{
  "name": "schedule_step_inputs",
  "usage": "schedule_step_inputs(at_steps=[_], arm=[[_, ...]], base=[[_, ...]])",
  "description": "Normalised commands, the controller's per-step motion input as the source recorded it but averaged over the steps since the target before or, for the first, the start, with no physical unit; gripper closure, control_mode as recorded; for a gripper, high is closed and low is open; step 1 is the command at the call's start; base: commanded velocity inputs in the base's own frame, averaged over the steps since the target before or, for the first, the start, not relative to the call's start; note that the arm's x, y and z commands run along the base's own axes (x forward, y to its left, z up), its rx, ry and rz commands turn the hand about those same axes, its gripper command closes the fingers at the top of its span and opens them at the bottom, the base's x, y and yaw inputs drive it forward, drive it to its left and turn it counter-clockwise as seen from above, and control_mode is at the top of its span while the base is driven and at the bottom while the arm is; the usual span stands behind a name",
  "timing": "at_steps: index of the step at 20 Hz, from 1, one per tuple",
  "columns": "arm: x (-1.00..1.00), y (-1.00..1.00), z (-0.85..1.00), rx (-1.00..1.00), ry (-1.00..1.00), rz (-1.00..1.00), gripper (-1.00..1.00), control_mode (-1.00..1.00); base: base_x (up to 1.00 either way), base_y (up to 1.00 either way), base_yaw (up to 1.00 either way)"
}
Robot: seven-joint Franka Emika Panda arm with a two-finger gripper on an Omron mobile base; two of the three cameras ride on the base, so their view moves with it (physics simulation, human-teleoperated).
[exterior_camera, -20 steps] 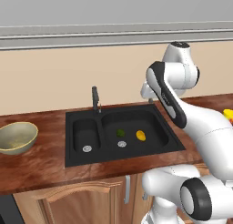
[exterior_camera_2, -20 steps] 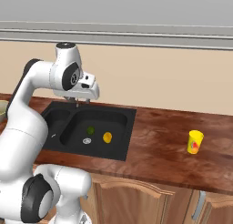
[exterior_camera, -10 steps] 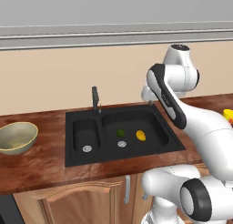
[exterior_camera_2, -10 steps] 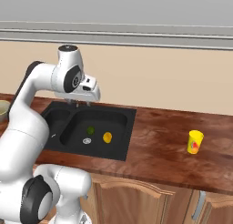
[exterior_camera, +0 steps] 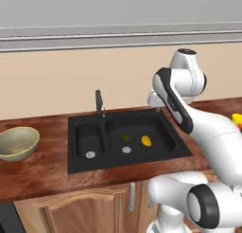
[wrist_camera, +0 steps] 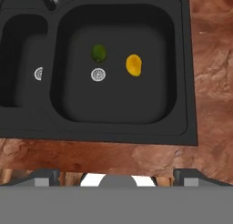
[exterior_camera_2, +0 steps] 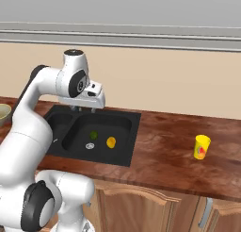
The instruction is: Remove the lime and mango from the sink. Then move the bowl and cup from the counter to the sink for washing.
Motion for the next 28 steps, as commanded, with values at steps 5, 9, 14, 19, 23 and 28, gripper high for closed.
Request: schedule_step_inputs(at_steps=[5, 9, 14, 19, 23, 28], arm=[[0.00, -0.02, -0.11, 0.00, 0.05, 0.00, -1.00, -1.00], [0.00, 0.00, -0.11, 0.00, 0.02, 0.00, -1.00, -1.00], [0.00, 0.00, -0.08, 0.00, 0.08, 0.00, -1.00, -1.00], [0.01, 0.00, -0.10, 0.00, 0.11, 0.00, -1.00, -1.00], [0.04, 0.00, -0.14, -0.01, 0.00, 0.00, -1.00, -1.00], [0.01, 0.00, -0.17, 0.00, -0.08, 0.00, -1.00, -1.00]], base=[[0.00, 0.00, 0.00], [0.00, 0.00, 0.00], [0.00, 0.00, 0.00], [0.00, 0.00, 0.00], [0.00, 0.00, 0.00], [0.00, 0.00, 0.00]])
